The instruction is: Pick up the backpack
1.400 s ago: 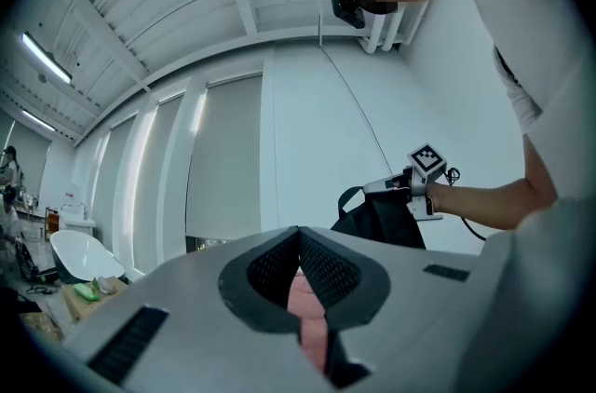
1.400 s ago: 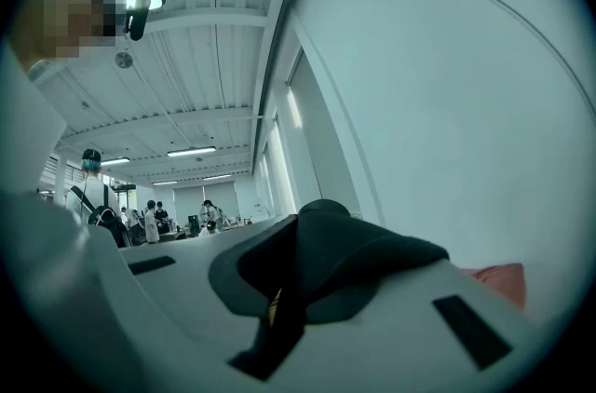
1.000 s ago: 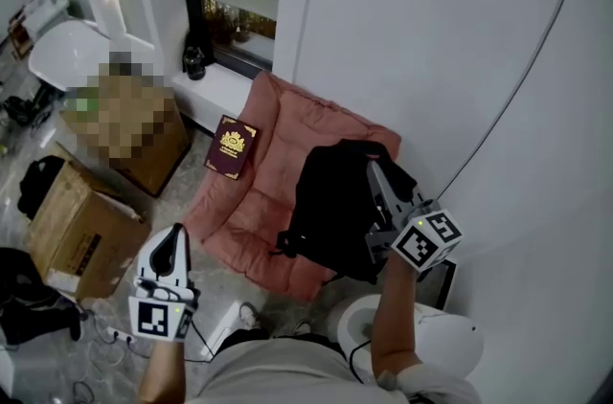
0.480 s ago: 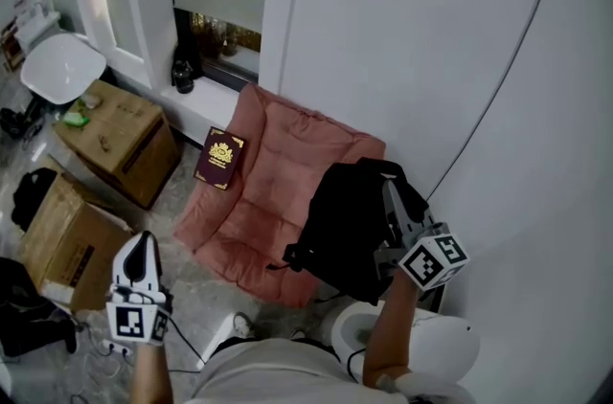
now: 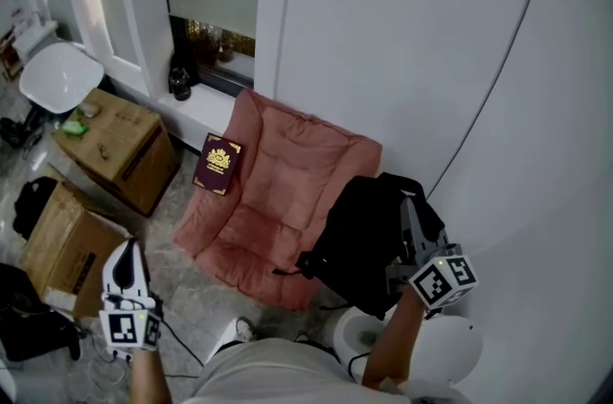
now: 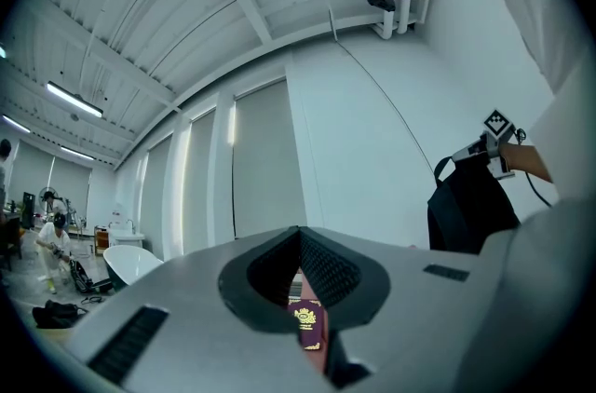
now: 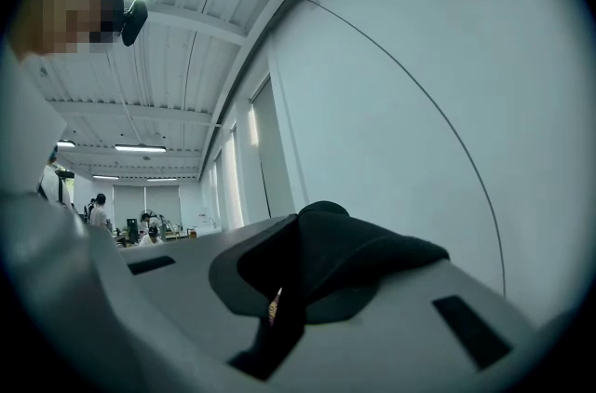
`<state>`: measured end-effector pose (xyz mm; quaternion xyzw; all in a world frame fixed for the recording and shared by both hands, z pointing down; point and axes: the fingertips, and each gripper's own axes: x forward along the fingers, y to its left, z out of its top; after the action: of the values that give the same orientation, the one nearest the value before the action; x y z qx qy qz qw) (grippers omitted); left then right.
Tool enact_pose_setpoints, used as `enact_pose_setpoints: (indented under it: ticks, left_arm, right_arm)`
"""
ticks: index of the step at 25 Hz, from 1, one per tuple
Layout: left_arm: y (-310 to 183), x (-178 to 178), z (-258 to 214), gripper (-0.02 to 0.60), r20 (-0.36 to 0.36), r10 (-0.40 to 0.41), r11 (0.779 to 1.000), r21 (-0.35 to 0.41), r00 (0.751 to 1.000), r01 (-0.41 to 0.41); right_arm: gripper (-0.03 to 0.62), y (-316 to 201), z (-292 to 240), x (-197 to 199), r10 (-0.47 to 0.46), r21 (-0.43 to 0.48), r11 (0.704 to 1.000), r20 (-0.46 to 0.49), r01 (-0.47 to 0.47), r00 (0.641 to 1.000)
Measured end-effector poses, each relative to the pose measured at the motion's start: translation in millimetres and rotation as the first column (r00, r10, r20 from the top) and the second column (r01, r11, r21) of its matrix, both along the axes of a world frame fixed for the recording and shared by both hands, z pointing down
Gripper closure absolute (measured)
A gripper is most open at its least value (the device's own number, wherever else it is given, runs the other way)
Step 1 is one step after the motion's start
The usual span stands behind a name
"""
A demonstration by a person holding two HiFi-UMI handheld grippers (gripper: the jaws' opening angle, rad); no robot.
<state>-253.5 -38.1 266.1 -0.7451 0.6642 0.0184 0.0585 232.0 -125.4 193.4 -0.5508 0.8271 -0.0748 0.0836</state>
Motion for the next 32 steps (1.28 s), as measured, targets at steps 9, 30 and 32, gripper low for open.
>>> enact_pose_setpoints:
  ticks: [9, 30, 32]
  left_arm:
    - [0.0, 3.0, -1.0, 0.565, -0.002, -0.011, 1.000, -0.008, 1.000, 0.011]
    - [2.3, 15.2, -0.8, 0.565, 0.020, -0.012, 1.000, -0.009, 1.000, 0.012]
    - [3.2, 15.0, 0.0, 0.563, 0.016, -0.013, 1.000, -0.009, 1.000, 0.013]
  right_arm:
    - [0.565, 13.1, -1.7, 16.5, 0.045, 0.007, 0.999, -0.025, -0.045, 0.999]
    - [0.565, 15.5, -8.8, 21.0, 0.030, 0.010, 1.000, -0.008, -0.030, 1.000]
    - [0.565, 15.2, -10.7, 17.7, 0.020, 0.011, 1.000, -0.010, -0.020, 1.000]
